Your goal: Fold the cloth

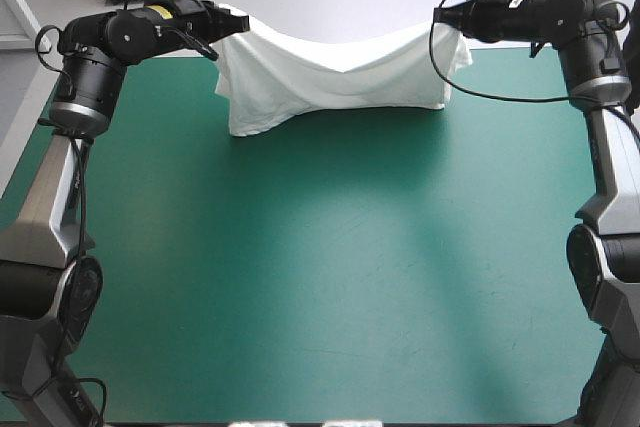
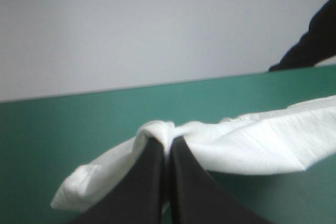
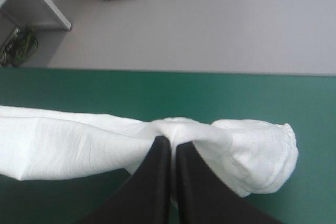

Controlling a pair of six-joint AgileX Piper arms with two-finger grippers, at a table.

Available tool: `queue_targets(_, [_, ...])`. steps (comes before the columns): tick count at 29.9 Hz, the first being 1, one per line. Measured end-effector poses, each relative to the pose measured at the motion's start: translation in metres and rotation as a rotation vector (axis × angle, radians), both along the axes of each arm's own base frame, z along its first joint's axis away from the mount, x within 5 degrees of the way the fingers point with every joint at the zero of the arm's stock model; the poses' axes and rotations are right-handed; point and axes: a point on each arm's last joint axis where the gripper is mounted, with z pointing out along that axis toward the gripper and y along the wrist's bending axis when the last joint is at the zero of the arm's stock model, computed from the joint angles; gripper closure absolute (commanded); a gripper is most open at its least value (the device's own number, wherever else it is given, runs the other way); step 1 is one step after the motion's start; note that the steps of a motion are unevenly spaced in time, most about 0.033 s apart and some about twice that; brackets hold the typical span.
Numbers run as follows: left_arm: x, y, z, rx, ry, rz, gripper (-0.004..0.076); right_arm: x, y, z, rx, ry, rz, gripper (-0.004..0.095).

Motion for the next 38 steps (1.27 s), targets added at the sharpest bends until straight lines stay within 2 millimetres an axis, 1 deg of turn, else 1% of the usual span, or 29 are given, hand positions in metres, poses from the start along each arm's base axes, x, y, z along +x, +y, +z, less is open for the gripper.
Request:
queue_targets(3, [-0.006,-0.001,-0.030,0.019,0.154,-0.029,0.0734,-0.002,-0.001,-0.030,-0.034,0.121,0.004,0.0921])
queue_targets(4, [-0.010,-0.002,-0.040,0.024,0.206,-0.037,0.0734,-0.005,-0.002,-0.042,-0.052,0.172,0.005,0.0921])
queue_targets(7, [-0.026,-0.001,-0.065,0.046,0.331,-0.062,0.0734,-0.021,-0.004,-0.063,-0.076,0.265,0.010,0.0921])
queue_targets(11, [-0.057,0.003,-0.085,0.066,0.430,-0.086,0.0734,-0.053,-0.006,-0.082,-0.089,0.364,0.015,0.0921])
queue_targets(15, [-0.095,0.008,-0.104,0.075,0.513,-0.099,0.0734,-0.090,-0.008,-0.104,-0.107,0.456,0.019,0.0921])
queue_targets(16, [-0.103,0.009,-0.112,0.079,0.540,-0.102,0.0734,-0.099,-0.008,-0.109,-0.114,0.478,0.022,0.0921])
queue_targets(17, [-0.112,0.008,-0.115,0.083,0.551,-0.108,0.0734,-0.108,-0.007,-0.115,-0.119,0.496,0.027,0.0921])
queue_targets(22, [-0.154,0.005,-0.143,0.112,0.663,-0.154,0.0734,-0.148,0.000,-0.137,-0.153,0.573,0.062,0.0921])
queue_targets(26, [-0.180,0.004,-0.165,0.133,0.741,-0.182,0.0734,-0.175,0.004,-0.155,-0.190,0.629,0.094,0.0921])
queue_targets(30, [-0.193,0.007,-0.180,0.154,0.800,-0.189,0.0734,-0.196,0.003,-0.171,-0.198,0.682,0.102,0.0921])
queue_targets(35, [-0.195,0.008,-0.183,0.164,0.817,-0.190,0.0734,-0.216,0.000,-0.182,-0.205,0.714,0.098,0.0921])
queue_targets(38, [-0.197,0.008,-0.185,0.167,0.825,-0.192,0.0734,-0.223,-0.001,-0.186,-0.207,0.723,0.098,0.0921])
